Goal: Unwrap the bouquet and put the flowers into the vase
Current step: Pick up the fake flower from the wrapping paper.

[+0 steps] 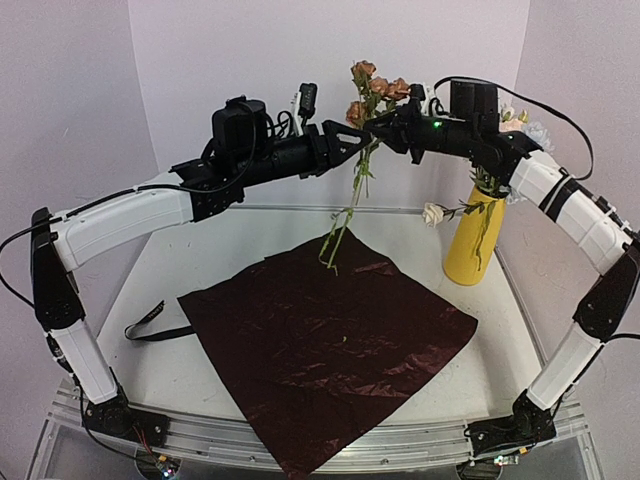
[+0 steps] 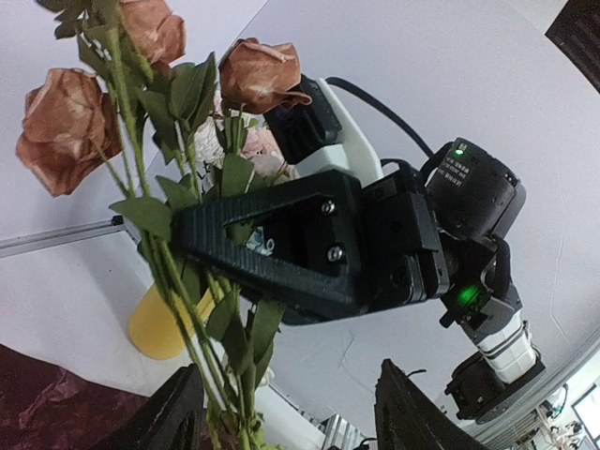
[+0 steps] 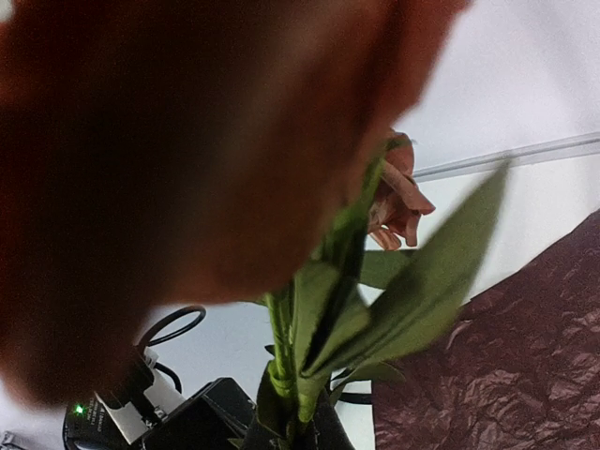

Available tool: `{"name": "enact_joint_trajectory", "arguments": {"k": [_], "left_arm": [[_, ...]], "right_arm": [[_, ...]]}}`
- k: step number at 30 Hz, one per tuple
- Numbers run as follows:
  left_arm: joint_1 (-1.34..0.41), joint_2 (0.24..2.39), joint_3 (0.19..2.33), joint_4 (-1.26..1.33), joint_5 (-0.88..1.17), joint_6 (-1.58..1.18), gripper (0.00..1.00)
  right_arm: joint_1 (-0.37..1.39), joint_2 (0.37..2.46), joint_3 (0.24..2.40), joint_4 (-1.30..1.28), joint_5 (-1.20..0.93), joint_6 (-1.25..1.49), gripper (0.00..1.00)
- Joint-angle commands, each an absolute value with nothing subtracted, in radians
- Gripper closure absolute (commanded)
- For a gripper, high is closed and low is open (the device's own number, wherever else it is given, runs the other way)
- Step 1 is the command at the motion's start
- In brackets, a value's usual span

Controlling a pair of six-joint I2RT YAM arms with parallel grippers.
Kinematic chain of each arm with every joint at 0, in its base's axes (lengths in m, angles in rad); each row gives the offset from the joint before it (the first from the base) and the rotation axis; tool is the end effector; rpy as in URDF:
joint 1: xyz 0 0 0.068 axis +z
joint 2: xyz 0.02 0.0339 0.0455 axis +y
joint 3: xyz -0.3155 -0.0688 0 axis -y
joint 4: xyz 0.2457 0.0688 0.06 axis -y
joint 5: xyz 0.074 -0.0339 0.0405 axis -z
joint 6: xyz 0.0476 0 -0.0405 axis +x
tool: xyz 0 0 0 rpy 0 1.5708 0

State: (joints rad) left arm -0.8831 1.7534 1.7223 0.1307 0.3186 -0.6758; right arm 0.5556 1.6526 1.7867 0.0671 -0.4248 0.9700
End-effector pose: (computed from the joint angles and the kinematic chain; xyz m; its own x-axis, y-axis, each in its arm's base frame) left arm 0.2699 -0.3520 0.4879 -0.5335 -0.2864 -0.7958 0.7664 0.2344 -0.5981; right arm 0.3263 0.2257 0.5437 -0.5834 0.5224 -0.6218 -0.6057 0.2302 0.7617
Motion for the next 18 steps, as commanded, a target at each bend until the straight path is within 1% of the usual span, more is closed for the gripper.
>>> {"name": "enact_joint_trajectory", "arguments": {"k": [1, 4, 9, 14, 18], "left_arm": [[-0.884, 1.630, 1.659, 0.152, 0.279, -0.623, 0.32], [-0.884, 1.573, 1.615, 0.152, 0.241, -0.579, 0.28], [-0.883, 1.482, 1.526, 0.153, 0.127, -0.501, 0.25], [-0.882, 1.427, 1.483, 0.154, 0.060, -0.444, 0.24], [-0.882, 1.414, 1.473, 0.154, 0.042, -0.432, 0.24]], "right_arm": [[0.554, 1.548, 1.767, 0.105, -0.350, 0.807, 1.00], [0.552, 1.514, 1.772, 0.106, -0.321, 0.690, 1.00], [0.551, 1.458, 1.834, 0.144, -0.299, 0.551, 1.00], [0.551, 1.418, 1.928, 0.153, -0.240, 0.438, 1.00], [0.551, 1.361, 1.951, 0.153, -0.137, 0.301, 1.00]]}}
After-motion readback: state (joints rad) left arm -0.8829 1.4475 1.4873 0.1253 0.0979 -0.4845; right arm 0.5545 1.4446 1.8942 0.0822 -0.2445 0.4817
